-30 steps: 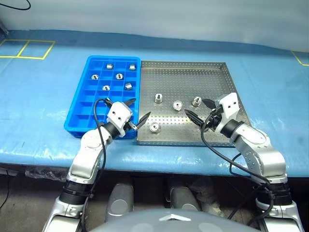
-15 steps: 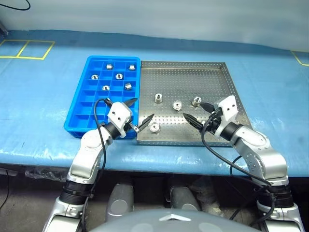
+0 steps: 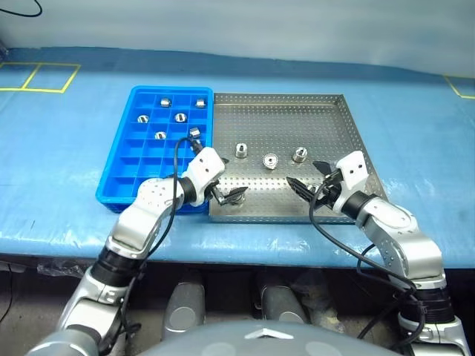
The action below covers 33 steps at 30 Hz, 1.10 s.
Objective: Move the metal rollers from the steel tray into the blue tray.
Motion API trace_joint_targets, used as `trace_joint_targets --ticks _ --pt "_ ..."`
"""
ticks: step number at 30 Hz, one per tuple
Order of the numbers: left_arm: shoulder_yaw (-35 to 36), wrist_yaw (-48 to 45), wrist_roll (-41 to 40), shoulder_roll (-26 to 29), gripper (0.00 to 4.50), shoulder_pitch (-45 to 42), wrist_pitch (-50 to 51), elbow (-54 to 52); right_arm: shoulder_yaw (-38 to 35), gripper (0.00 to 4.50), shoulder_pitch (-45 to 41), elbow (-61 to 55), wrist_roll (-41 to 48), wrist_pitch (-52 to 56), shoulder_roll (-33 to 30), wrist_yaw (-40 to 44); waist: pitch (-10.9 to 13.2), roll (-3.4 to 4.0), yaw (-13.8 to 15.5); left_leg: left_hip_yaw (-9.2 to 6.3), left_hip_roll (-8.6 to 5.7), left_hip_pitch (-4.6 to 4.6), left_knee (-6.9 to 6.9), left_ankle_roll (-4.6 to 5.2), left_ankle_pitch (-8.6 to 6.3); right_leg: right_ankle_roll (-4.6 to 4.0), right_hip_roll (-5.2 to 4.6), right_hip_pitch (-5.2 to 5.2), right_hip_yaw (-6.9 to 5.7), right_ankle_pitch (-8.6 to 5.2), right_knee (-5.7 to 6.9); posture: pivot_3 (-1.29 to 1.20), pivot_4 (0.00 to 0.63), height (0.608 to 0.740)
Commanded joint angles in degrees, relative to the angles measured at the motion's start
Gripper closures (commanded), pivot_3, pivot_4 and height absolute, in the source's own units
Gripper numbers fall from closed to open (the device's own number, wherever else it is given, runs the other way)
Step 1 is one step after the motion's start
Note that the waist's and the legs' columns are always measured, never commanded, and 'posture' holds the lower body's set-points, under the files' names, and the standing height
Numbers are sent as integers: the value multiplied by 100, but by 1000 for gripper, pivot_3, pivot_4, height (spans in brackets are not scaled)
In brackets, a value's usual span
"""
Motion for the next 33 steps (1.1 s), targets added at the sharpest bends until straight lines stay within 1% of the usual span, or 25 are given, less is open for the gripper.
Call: trace_joint_targets --ticks 1,3,5,7,9,10,13,17,20,24,25,26,29,32,33 --pt "-247 -356 110 202 18 -457 216 175 -57 0 -29 -189 3 -101 22 -18 0 1 -15 1 0 0 -1 0 0 0 -1 0 1 0 -1 127 150 740" --pt "-418 -698 41 319 18 -645 353 357 -44 0 -10 -183 -2 -112 43 -28 0 1 -34 4 -1 -1 -2 1 -1 0 -1 -1 4 0 -4 121 150 740" --pt "-772 -946 300 525 18 -783 326 619 -9 0 33 -197 -13 -107 65 -35 0 1 -57 4 -1 -2 -6 5 -3 0 -1 -3 4 0 -5 116 150 740" --pt "-995 -970 538 614 18 -859 259 859 14 0 79 -237 -5 -92 89 -34 0 2 -76 3 0 -1 -12 7 -4 -5 0 -5 4 -4 -5 105 150 740" --pt "-895 -975 422 465 18 -856 297 1003 3 0 131 -262 -4 -87 112 -58 0 1 -79 1 1 -2 -13 7 -4 -7 1 -5 2 -6 -4 102 150 740" --pt "-954 -1038 426 470 18 -859 349 1031 -8 0 162 -268 -7 -90 118 -68 0 3 -81 1 1 -1 -12 7 -4 -7 0 -4 1 -6 -3 97 150 740" --pt "-1268 -1045 781 585 18 -880 302 1163 -32 0 207 -290 -7 -87 128 -81 -1 4 -94 2 0 0 -7 7 -4 -7 0 -2 3 -6 -2 93 150 740" --pt "-1198 -1189 632 422 18 -809 318 1244 -40 0 209 -293 -8 -94 139 -124 -11 19 -92 5 0 10 -3 8 -4 -6 0 6 7 -5 2 92 150 740" --pt "-1393 -1263 847 468 18 -818 273 1325 -31 0 190 -284 0 -106 146 -153 -15 26 -100 5 0 11 -1 10 -2 -6 0 7 8 -5 5 92 150 740" --pt "-1479 -1232 1035 315 18 -835 43 1578 -18 0 175 -265 -5 -128 167 -178 -28 47 -83 8 -3 13 -1 10 -2 -5 -1 10 12 -5 3 91 150 740" --pt "-1521 -1252 1076 275 379 -832 3 1622 -15 0 175 -263 -8 -134 175 -182 -34 55 -76 7 -3 14 0 11 -2 -4 -1 12 12 -5 3 91 150 740" --pt "-1555 -1268 1109 227 536 -826 -41 1665 -13 0 178 -263 -12 -139 183 -186 -39 64 -72 7 -4 17 4 11 -2 -4 -1 18 12 -5 3 91 150 740" --pt "-1674 -1305 1261 85 1518 -829 -170 1851 -10 0 188 -268 -22 -152 215 -205 -46 77 -69 7 -11 37 9 15 1 -1 -2 43 22 -5 1 82 150 740" --pt "-1790 -1474 1361 18 2596 -826 -258 2004 -11 0 218 -284 -17 -170 234 -230 -49 79 -74 7 -14 87 9 16 0 3 -7 88 23 -8 -10 75 150 740" --pt "-1812 -1489 1425 -10 2868 -828 -295 2074 -11 0 230 -290 -15 -174 239 -241 -51 82 -80 8 -16 90 9 16 1 4 -11 90 24 -9 -11 72 150 740"
